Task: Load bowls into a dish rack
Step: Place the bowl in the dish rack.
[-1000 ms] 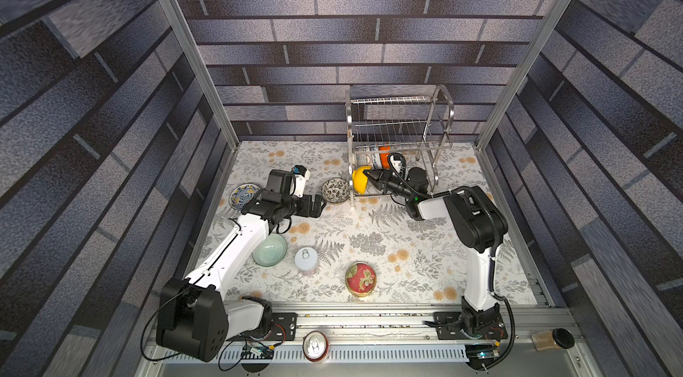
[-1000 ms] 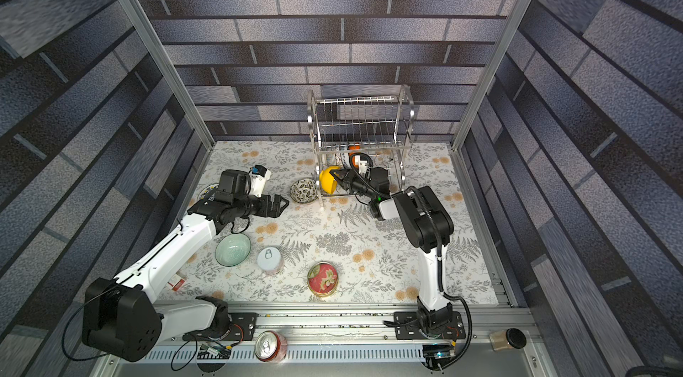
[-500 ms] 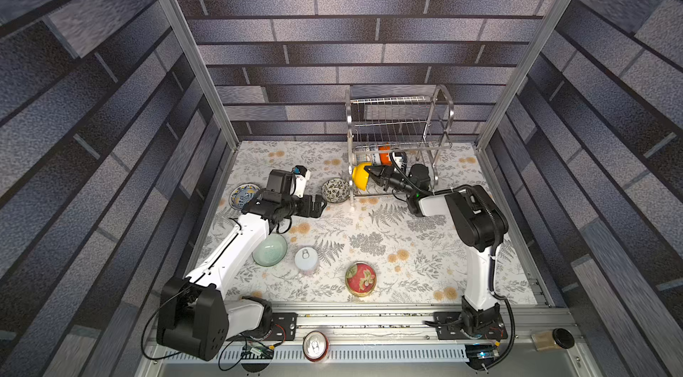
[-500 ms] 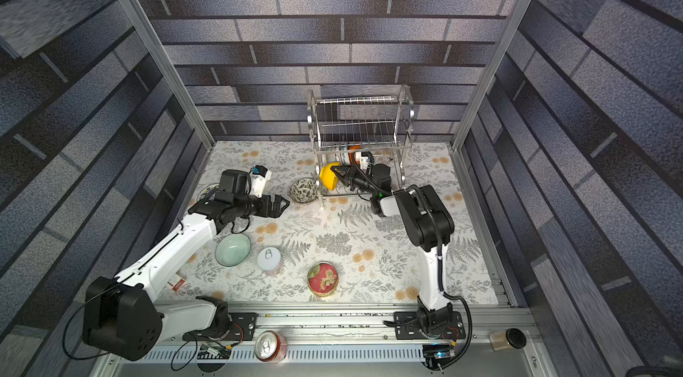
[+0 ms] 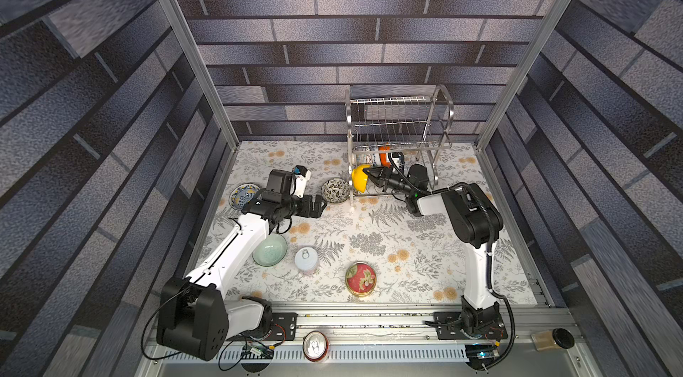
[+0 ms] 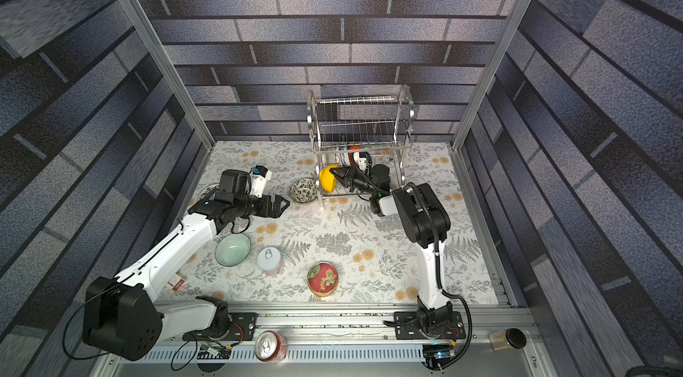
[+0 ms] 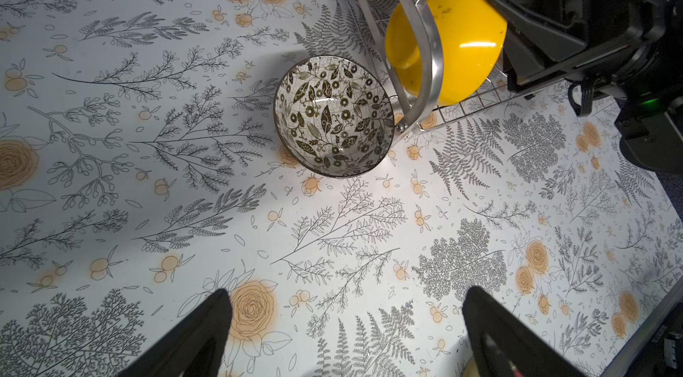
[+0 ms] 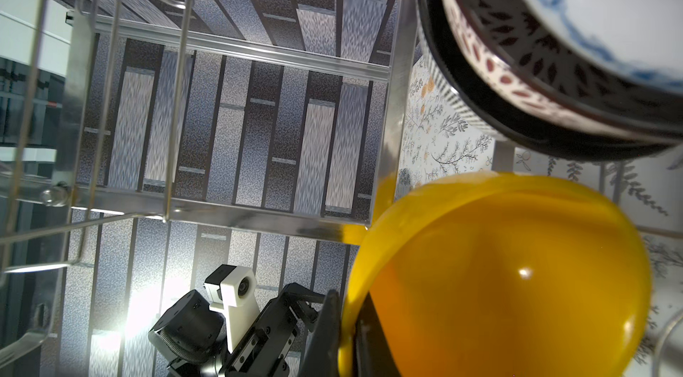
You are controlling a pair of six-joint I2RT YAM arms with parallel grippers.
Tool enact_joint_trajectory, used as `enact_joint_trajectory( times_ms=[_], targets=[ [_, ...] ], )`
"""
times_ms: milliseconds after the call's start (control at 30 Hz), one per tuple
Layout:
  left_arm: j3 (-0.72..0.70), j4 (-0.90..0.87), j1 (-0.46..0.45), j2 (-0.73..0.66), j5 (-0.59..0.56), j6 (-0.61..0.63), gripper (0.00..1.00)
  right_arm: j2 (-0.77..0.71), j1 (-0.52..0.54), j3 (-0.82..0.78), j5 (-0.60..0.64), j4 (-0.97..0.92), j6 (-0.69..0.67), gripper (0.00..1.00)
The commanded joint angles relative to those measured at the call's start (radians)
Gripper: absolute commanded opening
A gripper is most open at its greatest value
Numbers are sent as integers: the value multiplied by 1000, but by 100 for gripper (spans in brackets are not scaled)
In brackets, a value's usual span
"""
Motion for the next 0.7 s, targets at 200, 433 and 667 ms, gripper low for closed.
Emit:
enact_joint_trajectory(
  times_ms=[200, 433, 667],
  targets=[
    [8, -12, 6, 7, 16, 36, 100, 55, 3, 69, -127, 105, 46, 5],
    [10, -12, 7, 17, 21, 36, 100, 80, -20, 56, -151, 137, 59, 6],
    [13, -13, 11, 30, 25, 36, 100, 120, -36, 62, -168, 168, 86, 6]
  ],
)
